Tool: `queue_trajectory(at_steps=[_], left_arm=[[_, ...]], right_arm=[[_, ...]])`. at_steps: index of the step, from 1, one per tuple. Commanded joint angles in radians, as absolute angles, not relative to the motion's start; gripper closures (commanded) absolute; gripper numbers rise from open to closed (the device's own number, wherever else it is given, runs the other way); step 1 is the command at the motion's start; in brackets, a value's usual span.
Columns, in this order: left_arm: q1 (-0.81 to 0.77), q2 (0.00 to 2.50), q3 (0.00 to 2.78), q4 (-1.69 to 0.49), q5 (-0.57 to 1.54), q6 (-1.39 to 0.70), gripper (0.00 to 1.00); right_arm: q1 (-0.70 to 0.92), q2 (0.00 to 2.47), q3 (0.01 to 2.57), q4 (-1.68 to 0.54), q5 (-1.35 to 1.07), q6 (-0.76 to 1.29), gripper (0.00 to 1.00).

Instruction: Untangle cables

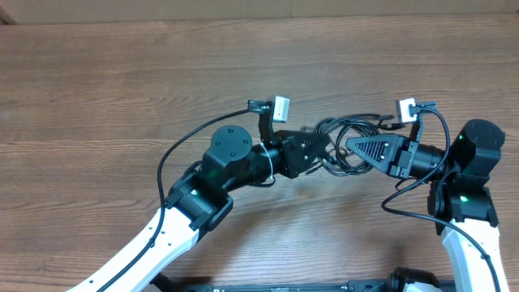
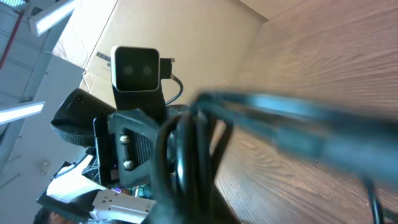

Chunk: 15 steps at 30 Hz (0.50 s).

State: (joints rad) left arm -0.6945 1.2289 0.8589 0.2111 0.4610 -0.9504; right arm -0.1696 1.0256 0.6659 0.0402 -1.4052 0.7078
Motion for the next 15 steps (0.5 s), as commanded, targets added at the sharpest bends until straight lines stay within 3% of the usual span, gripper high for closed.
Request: queue_trajectory(at_steps=[1, 5, 11, 15], left_arm=[[-0.682, 1.230, 0.869, 0.221, 0.436, -0.945, 0.48], [-0.647, 1.230, 0.869, 0.213, 0.480, -0.942, 0.03], [-0.616, 1.230, 0.869, 0.158, 0.551, -0.913, 0.00], [-0.616, 1.230, 0.869, 0.157, 0.571, -0.788, 0.02]], right_arm=[[-0.165, 1.023, 0.675, 0.047, -1.404, 0.701, 0.96], [-0.175, 1.023, 0.675, 0.069, -1.404, 0.701, 0.96], [-0.233, 1.023, 0.675, 0.104, -1.414, 0.705, 0.96], [-0.231, 1.023, 0.675, 0.168, -1.506, 0.672, 0.96]])
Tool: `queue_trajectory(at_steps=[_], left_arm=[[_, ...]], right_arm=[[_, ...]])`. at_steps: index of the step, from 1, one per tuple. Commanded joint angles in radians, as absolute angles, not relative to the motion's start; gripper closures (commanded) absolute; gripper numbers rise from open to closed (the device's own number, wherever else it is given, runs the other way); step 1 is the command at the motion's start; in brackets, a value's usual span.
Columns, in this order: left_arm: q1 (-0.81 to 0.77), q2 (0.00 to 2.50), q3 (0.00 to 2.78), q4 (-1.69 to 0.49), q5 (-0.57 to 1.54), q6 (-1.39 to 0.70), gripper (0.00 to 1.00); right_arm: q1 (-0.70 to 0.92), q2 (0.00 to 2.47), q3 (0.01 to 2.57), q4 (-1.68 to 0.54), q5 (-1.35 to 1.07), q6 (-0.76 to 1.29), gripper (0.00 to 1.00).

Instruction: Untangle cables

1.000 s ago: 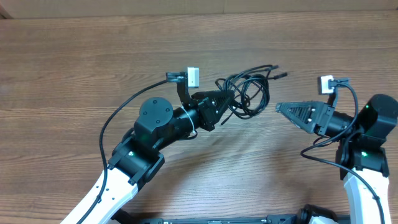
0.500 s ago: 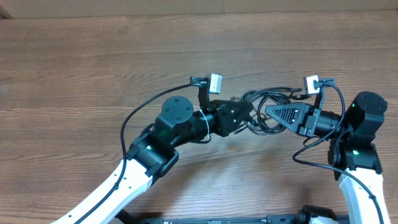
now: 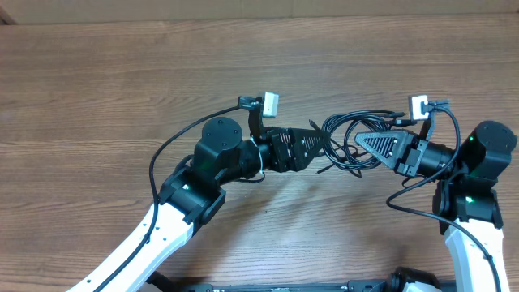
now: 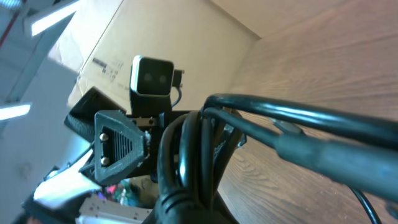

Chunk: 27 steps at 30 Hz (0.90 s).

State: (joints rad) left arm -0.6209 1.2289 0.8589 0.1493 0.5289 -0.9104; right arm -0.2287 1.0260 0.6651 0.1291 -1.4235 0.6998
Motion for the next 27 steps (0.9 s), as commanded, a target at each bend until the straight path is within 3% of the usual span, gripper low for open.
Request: queue_trajectory(at_steps=[1, 3, 10, 16, 19, 24, 27], left_arm=[[-0.616, 1.230, 0.869, 0.159, 0.575, -0.755, 0.05], [-0.616, 1.230, 0.869, 0.158, 0.574, -0.706, 0.11], [-0.616, 1.230, 0.869, 0.186, 0.574, -0.712, 0.50], [-0.616, 1.230, 0.869, 0.187, 0.574, -0.719, 0.56], [-0.616, 1.230, 0.869, 0.188, 0.577, -0.748, 0.54], [-0.617, 1.230, 0.869, 0.188, 0.603, -0.748, 0.70], [-0.617, 1.230, 0.869, 0.187, 0.604, -0.748, 0.94]], right_arm=[[-0.231, 1.023, 0.675, 0.176, -1.518, 0.672, 0.96], [-0.231, 1.023, 0.675, 0.186, -1.546, 0.672, 0.96], [-0.229, 1.023, 0.675, 0.171, -1.561, 0.672, 0.96], [-0.228, 1.023, 0.675, 0.170, -1.566, 0.672, 0.96], [-0.207, 1.023, 0.675, 0.170, -1.565, 0.672, 0.96], [-0.162, 1.023, 0.675, 0.171, -1.542, 0.672, 0.96], [-0.160, 1.023, 0.675, 0.171, -1.542, 0.672, 0.96]])
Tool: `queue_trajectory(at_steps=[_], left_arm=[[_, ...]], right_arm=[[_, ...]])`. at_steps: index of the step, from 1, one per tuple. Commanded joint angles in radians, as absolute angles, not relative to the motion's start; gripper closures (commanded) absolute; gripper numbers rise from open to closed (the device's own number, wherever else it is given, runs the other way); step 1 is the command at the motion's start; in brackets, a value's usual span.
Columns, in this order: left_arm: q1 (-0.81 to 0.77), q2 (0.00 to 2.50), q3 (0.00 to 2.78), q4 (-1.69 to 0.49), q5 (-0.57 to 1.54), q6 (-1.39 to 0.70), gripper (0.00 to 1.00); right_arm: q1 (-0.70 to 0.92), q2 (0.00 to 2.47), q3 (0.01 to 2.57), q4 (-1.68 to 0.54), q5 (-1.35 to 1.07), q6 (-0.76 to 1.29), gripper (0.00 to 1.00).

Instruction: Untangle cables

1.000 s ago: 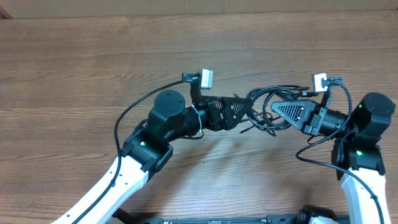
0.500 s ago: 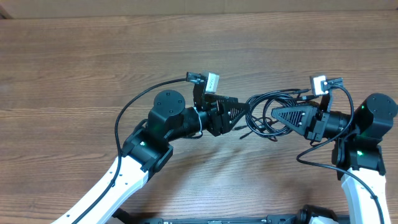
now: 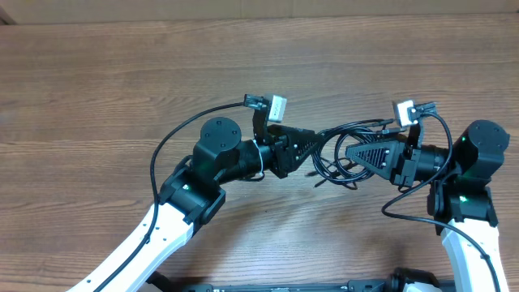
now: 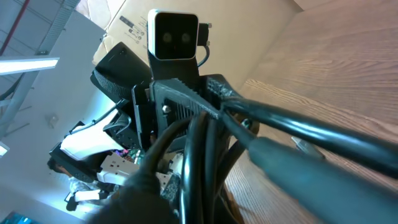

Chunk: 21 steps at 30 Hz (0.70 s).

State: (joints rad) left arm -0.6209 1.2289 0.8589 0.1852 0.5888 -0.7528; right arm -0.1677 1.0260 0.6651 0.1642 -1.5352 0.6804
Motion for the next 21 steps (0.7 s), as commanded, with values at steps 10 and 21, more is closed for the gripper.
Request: queue_trajectory(at_steps=[10, 21], left_arm=[[-0.616, 1.230, 0.869, 0.190, 0.599, -0.748, 0.96], [-0.614, 1.230, 0.869, 0.297, 0.572, -0.748, 0.96]], right_arm=[[-0.159, 1.023, 0.675, 0.170, -1.542, 0.672, 0.60], [-0.159, 1.024, 0.675, 0.090, -1.452, 0.671, 0.00]])
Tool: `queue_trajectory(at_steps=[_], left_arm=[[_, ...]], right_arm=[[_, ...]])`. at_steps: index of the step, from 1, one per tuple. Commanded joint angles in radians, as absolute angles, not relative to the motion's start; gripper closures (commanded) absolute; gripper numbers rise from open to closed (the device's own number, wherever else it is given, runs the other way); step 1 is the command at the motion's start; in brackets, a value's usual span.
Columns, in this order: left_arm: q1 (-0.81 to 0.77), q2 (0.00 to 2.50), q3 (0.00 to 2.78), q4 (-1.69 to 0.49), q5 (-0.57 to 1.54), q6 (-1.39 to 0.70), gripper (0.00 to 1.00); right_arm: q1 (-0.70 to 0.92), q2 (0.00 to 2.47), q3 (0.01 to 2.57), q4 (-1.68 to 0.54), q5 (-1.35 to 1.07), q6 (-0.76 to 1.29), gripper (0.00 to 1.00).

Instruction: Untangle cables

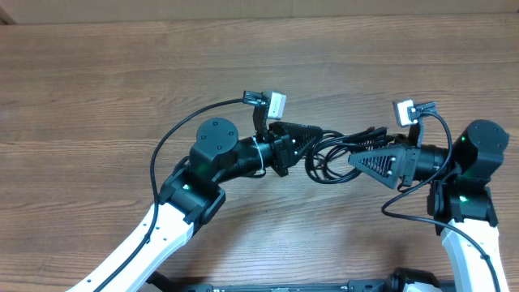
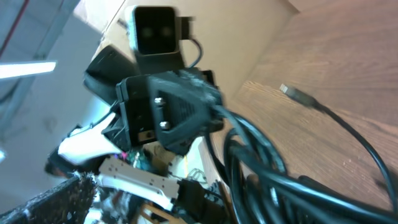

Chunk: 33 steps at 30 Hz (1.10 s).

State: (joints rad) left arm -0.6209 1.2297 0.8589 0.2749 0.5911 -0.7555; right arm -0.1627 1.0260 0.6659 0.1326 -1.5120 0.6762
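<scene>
A tangle of black cables (image 1: 331, 156) hangs between my two grippers over the wooden table (image 1: 122, 81). My left gripper (image 1: 318, 132) comes in from the left and is shut on the tangle's left side. My right gripper (image 1: 351, 161) points left and is shut on the right side of the bundle. In the right wrist view the left gripper (image 2: 211, 112) faces the camera with the cables (image 2: 267, 162) running from it toward the lens. A thin lead with a small plug (image 2: 297, 95) trails free over the wood. The right fingers themselves are hidden behind the cables.
The left wrist camera (image 1: 276, 104) and the right wrist camera (image 1: 405, 110) stick up beside the tangle. Each arm's own black lead loops behind it, left (image 1: 174, 138) and right (image 1: 444, 130). A cardboard box (image 2: 249, 37) stands past the table's far edge.
The bundle looks more drawn out between the grippers, its loops flatter. The left gripper sits slightly higher in the overhead view. A thin lead with a plug now shows free in the right wrist view.
Both grippers held the tangle close together at first. Then they stood further apart with the loops spread between them. After that they were nearer again with the loops bunched. Now the cables lie stretched between both grippers, still held.
</scene>
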Motion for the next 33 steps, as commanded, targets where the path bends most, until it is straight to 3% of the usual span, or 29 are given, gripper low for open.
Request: queue_trajectory(at_steps=[1, 6, 19, 20, 22, 26, 28, 29, 31, 33], left_arm=[[-0.614, 1.230, 0.869, 0.298, 0.557, -0.748, 0.96], [-0.614, 1.230, 0.869, 0.295, 0.540, -0.748, 0.96], [-0.614, 1.230, 0.869, 0.290, 0.509, -0.733, 0.96], [-0.614, 1.230, 0.869, 0.267, 0.483, -0.695, 0.85], [-0.613, 1.230, 0.869, 0.202, 0.418, -0.654, 0.54], [-0.599, 1.230, 0.869, -0.016, 0.249, -0.648, 0.35], [-0.583, 1.230, 0.869, -0.139, 0.172, -0.659, 0.32], [-0.572, 1.230, 0.869, -0.206, 0.142, -0.669, 0.27], [-0.554, 1.230, 0.868, -0.318, 0.112, -0.677, 0.06], [-0.544, 1.230, 0.868, -0.395, 0.106, -0.676, 0.00]], right_arm=[[-0.159, 1.024, 0.675, 0.048, -1.423, 0.666, 0.00], [-0.159, 1.024, 0.675, -0.082, -1.377, 0.574, 0.00], [-0.159, 1.024, 0.675, -0.082, -1.375, 0.567, 0.00], [-0.159, 1.024, 0.675, -0.086, -1.360, 0.567, 0.00], [-0.159, 1.024, 0.675, -0.098, -1.331, 0.567, 0.00], [-0.159, 1.024, 0.675, -0.163, -1.237, 0.566, 0.00], [-0.159, 1.024, 0.675, -0.207, -1.176, 0.566, 0.00], [-0.159, 1.024, 0.675, -0.234, -1.142, 0.566, 0.00], [-0.159, 1.024, 0.675, -0.288, -1.091, 0.550, 0.00], [-0.159, 1.024, 0.675, -0.325, -1.074, 0.513, 0.00]])
